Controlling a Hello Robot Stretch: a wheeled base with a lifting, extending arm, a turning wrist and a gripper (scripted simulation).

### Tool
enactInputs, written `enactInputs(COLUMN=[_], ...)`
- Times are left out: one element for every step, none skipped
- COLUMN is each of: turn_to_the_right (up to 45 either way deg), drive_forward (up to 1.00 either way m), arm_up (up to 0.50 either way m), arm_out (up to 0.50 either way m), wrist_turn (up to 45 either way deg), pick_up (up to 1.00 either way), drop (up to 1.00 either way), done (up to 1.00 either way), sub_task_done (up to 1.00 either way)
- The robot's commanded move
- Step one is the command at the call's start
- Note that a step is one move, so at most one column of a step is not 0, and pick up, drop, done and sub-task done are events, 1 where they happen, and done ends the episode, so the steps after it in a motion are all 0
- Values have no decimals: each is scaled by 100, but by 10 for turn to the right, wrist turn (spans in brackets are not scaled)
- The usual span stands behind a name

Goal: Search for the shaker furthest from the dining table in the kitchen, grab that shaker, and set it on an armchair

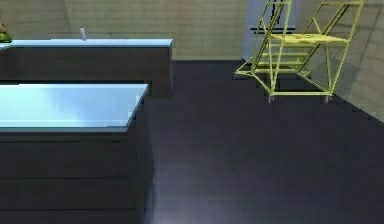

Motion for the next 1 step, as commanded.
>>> enactInputs(turn_to_the_right=[360], drive_forward=[0], arm_up=[0], arm_out=[0], wrist_turn=[0], pick_up=[0], drop=[0], done=[0], sub_task_done=[0])
